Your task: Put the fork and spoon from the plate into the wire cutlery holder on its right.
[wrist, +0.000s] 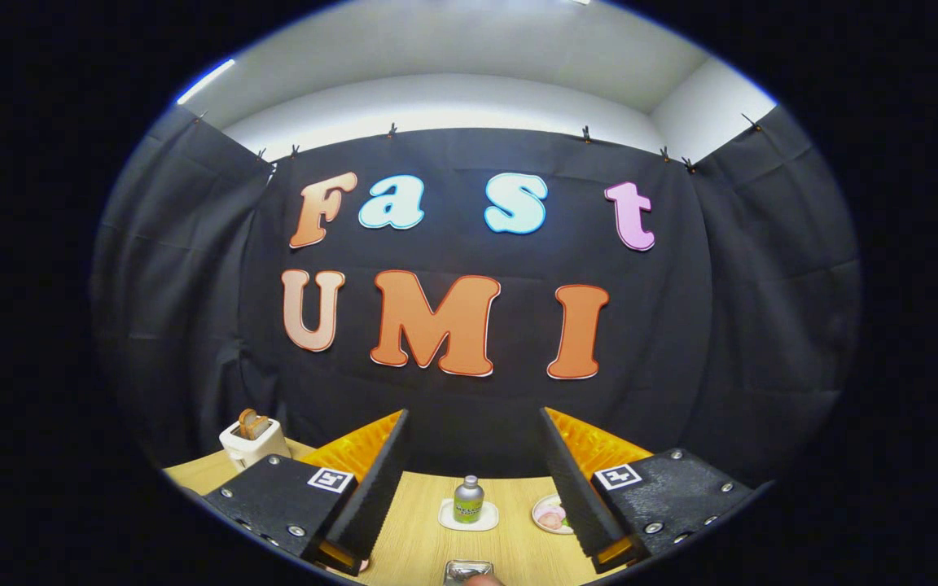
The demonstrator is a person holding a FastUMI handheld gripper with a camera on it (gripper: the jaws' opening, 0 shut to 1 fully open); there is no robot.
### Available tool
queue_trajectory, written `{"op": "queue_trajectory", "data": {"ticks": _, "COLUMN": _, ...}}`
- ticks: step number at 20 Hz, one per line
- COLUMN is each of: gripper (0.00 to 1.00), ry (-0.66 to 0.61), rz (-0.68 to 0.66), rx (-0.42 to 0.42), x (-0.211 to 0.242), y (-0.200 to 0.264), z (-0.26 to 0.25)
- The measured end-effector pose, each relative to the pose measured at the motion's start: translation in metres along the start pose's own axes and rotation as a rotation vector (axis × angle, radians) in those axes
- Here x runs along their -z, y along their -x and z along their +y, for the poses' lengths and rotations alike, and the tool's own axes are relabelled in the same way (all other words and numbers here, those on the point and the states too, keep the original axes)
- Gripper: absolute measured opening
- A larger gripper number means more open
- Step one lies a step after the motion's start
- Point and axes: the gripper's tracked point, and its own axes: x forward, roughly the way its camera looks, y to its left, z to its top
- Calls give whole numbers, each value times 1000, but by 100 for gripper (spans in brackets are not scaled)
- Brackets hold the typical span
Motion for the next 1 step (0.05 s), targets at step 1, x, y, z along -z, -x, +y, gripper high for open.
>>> {"op": "queue_trajectory", "data": {"ticks": 1, "gripper": 92, "ry": -4, "rz": 5, "rx": -7, "x": 3, "y": 2, "z": -4}}
